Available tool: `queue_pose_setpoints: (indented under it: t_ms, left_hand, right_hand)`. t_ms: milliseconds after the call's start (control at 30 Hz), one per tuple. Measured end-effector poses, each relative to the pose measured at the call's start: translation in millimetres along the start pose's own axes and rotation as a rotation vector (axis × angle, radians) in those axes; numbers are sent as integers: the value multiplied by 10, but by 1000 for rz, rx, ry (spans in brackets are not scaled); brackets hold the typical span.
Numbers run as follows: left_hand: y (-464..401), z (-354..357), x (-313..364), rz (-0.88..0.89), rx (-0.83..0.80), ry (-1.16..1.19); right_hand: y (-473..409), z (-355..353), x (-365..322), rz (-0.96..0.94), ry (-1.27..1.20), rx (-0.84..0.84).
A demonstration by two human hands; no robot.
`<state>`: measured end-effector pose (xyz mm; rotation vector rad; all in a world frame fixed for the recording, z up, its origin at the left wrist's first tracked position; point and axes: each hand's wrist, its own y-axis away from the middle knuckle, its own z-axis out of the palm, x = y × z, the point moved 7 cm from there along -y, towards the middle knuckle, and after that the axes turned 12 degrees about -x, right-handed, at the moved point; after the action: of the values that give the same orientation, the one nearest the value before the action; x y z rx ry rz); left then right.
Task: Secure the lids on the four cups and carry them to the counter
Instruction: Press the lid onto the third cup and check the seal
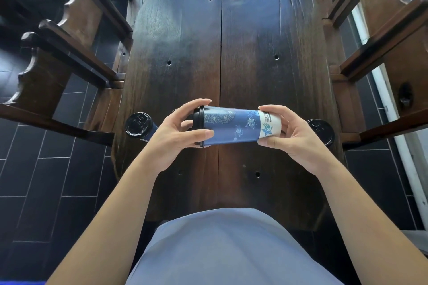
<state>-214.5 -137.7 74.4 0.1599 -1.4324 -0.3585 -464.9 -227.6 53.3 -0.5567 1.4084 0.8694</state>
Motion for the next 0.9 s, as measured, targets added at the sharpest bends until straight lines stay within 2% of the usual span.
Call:
queue_pose_setpoints:
  t_ms: [200, 533, 733, 900]
  left_hand:
    - [-37, 48, 43, 53, -24, 1]
    - [-50, 118, 37, 31, -15, 47]
    - [-34, 96, 190, 122, -49, 54]
    - [-34, 6, 252, 141, -67, 119]
  right_hand:
    - [16, -61, -46, 3, 8, 29]
    - [55, -117, -231, 16, 22, 45]
    - [58, -72, -485, 61, 97, 53]
    - [30, 53, -684, 29, 127, 59]
